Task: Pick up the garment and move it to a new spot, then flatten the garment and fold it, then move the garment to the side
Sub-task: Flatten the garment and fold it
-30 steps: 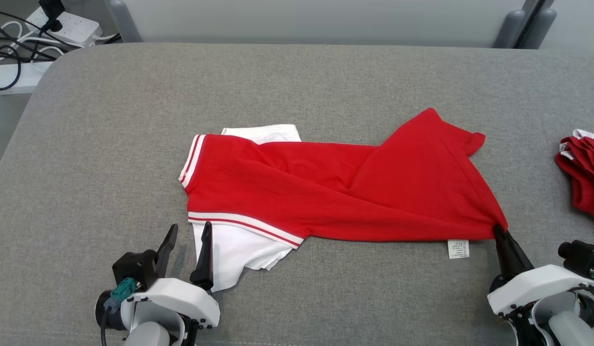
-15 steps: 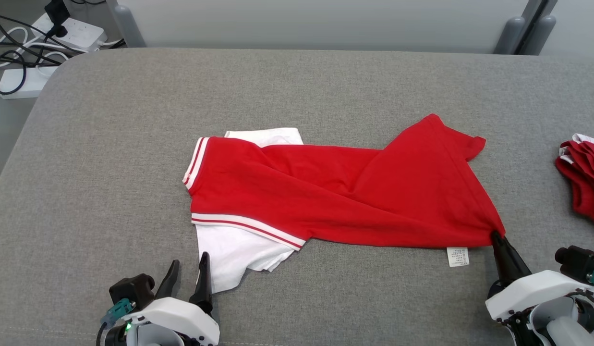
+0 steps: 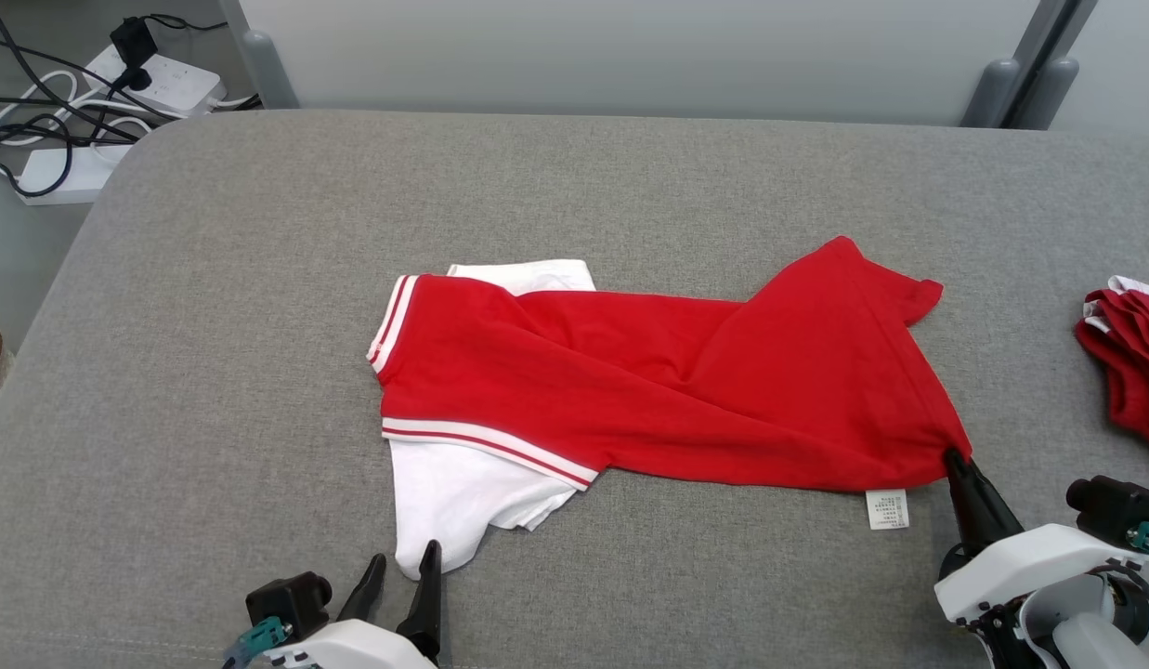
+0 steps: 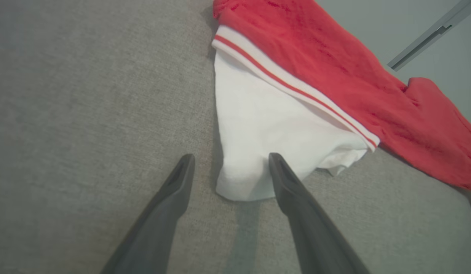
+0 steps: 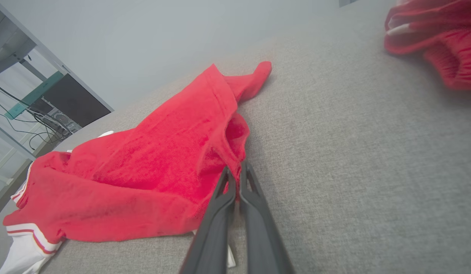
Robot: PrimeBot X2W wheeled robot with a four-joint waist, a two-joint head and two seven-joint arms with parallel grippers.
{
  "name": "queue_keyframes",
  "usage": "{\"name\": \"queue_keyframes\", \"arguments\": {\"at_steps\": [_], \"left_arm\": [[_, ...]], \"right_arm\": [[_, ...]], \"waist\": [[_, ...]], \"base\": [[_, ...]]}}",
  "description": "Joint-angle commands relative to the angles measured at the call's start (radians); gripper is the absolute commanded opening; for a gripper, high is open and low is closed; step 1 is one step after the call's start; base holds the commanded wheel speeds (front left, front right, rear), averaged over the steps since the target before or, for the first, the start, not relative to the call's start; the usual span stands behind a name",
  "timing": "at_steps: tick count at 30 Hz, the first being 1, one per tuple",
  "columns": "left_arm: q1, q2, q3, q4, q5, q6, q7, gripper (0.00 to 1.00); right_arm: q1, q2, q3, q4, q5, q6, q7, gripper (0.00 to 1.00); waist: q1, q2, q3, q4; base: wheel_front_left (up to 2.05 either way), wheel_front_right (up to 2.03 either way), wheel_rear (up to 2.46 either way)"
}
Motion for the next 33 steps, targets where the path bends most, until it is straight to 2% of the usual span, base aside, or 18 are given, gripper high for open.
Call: {"name": "queue_keyframes", "arguments": {"at_steps": [1, 6, 16, 17, 18, 19, 29, 33], "left_arm": [[-0.014, 0.008, 0.022, -0.006, -0.018, -0.011, -0.006, 1.0], [-0.027, 0.008, -0.005, 0.02, -0.081, -0.051, -0.006, 1.0], [-0.052, 0.008, -0.028, 0.01, -0.127, -0.094, -0.006, 1.0], [-0.053, 0.008, -0.023, 0.002, -0.127, -0.096, -0.006, 0.94], [-0.052, 0.008, -0.022, -0.003, -0.122, -0.099, -0.006, 0.71], [-0.05, 0.008, -0.021, -0.013, -0.12, -0.103, -0.006, 0.0], [-0.064, 0.009, 0.027, -0.139, -0.094, -0.112, -0.006, 0.0], [-0.114, 0.027, 0.038, -0.151, -0.086, -0.112, -0.006, 0.0]], "right_arm": [[0.001, -0.006, 0.023, -0.021, -0.005, 0.004, -0.006, 0.0], [-0.002, -0.007, 0.026, -0.021, -0.006, 0.004, -0.006, 0.0], [-0.01, -0.003, 0.028, -0.022, -0.007, 0.004, -0.006, 0.0], [-0.011, -0.002, 0.029, -0.022, -0.007, 0.004, -0.006, 0.0], [-0.012, -0.001, 0.03, -0.022, -0.007, 0.004, -0.006, 0.0], [-0.014, -0.001, 0.031, -0.022, -0.007, 0.004, -0.006, 0.0], [-0.029, -0.006, 0.011, -0.049, -0.011, 0.004, -0.006, 0.0], [-0.069, -0.012, 0.011, -0.08, -0.022, 0.004, -0.006, 0.0]], "waist": [[0.0, 0.0, 0.0, -0.002], [0.0, 0.0, 0.003, -0.008], [0.0, 0.0, 0.009, -0.004], [0.0, 0.0, 0.009, -0.004], [0.0, 0.0, 0.009, -0.003], [0.0, 0.0, 0.008, -0.001], [0.0, 0.0, -0.006, 0.005], [0.0, 0.0, -0.018, 0.001]], "base": [[0.0, 0.0, 0.0], [0.0, 0.0, 0.0], [0.0, 0.0, 0.0], [0.0, 0.0, 0.0], [0.0, 0.0, 0.0], [0.0, 0.0, 0.0], [0.0, 0.0, 0.0], [0.0, 0.0, 0.0]]}}
